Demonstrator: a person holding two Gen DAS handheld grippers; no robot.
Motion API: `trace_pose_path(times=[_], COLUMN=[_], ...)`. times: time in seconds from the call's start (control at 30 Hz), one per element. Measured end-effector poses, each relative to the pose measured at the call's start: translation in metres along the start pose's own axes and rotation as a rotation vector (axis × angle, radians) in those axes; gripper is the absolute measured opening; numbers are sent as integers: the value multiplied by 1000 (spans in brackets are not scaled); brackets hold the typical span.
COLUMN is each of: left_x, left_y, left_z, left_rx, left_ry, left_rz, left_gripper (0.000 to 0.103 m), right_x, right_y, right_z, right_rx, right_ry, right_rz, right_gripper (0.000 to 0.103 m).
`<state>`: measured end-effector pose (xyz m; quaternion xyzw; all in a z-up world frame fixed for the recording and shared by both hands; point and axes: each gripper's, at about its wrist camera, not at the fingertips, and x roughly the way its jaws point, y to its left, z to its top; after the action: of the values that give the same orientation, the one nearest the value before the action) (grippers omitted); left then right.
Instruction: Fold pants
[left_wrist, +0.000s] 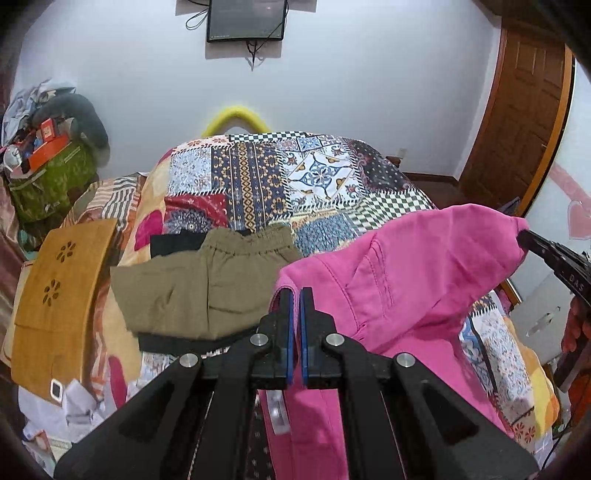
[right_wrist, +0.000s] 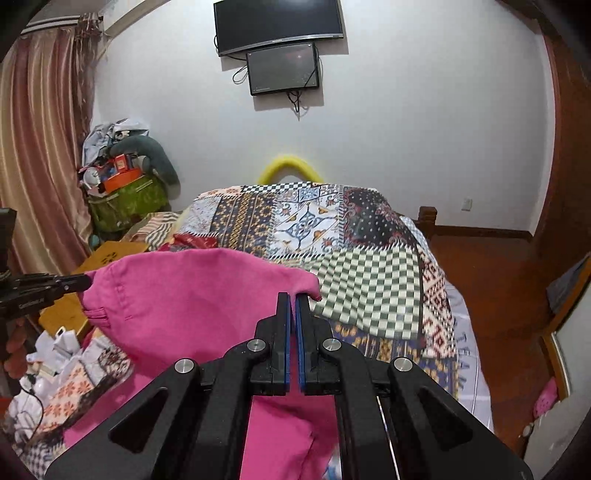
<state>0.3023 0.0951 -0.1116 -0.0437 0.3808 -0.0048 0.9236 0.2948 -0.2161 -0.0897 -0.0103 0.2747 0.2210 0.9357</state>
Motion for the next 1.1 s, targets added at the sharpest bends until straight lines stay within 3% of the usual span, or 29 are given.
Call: trace_pose_path(times=[0.43, 0.83, 1.1], left_x=[-41, -47, -47], left_y=[-14, -8, -4], left_z=[-73, -133, -167], left_rx=[39, 55, 87], left_ry=[13, 93, 160], left_rz=[4, -44, -21], left_gripper=[3, 3, 4], right_x=[-53, -68, -77], right_y=[10, 17, 15], right_z=[-61, -120, -154], right_rx=[10, -21, 21], right_ry=[47, 167, 245], right_rz=[16, 32, 52], right_gripper=[2, 3, 4])
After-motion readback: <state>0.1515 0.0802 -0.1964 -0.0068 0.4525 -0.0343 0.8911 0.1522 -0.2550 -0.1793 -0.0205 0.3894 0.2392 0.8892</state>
